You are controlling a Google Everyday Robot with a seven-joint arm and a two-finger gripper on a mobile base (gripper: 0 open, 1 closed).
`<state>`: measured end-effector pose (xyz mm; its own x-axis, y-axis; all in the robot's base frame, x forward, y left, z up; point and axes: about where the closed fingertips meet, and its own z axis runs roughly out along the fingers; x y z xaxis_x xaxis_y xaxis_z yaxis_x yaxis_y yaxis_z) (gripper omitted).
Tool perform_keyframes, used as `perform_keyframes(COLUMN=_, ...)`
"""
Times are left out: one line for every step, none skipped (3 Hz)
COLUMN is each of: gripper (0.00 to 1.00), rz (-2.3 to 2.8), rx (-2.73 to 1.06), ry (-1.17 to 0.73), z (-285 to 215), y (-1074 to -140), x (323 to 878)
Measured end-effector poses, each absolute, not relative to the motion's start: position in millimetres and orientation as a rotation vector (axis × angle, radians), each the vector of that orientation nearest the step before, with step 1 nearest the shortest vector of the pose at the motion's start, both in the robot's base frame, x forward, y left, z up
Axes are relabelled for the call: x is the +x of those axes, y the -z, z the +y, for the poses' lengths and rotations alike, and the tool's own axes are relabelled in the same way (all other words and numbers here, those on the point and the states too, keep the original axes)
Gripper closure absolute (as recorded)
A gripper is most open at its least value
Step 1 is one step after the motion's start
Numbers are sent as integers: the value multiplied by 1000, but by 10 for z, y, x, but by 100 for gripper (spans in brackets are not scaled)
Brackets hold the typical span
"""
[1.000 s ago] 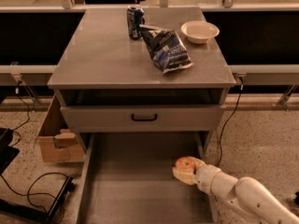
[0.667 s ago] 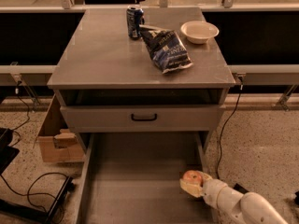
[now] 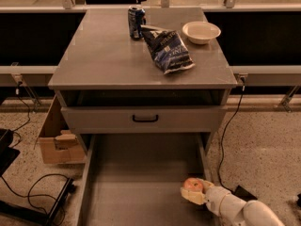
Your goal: Place apple into middle drawer
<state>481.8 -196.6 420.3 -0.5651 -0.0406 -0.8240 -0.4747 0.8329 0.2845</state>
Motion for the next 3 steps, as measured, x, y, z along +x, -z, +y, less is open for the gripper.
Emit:
perform_keyframes(gripper=100, rz=2071, rx=-427, ry=-581, z=-1928, y=-4380, x=4774)
perform_keyframes(gripper=83, rz=2065, rx=-405, ry=-563, z=-2047, y=-4417, x=4731)
perform_keyframes(gripper=60, rz=2060, rx=-384, ry=-546, z=-2165, y=-4444, x=4697)
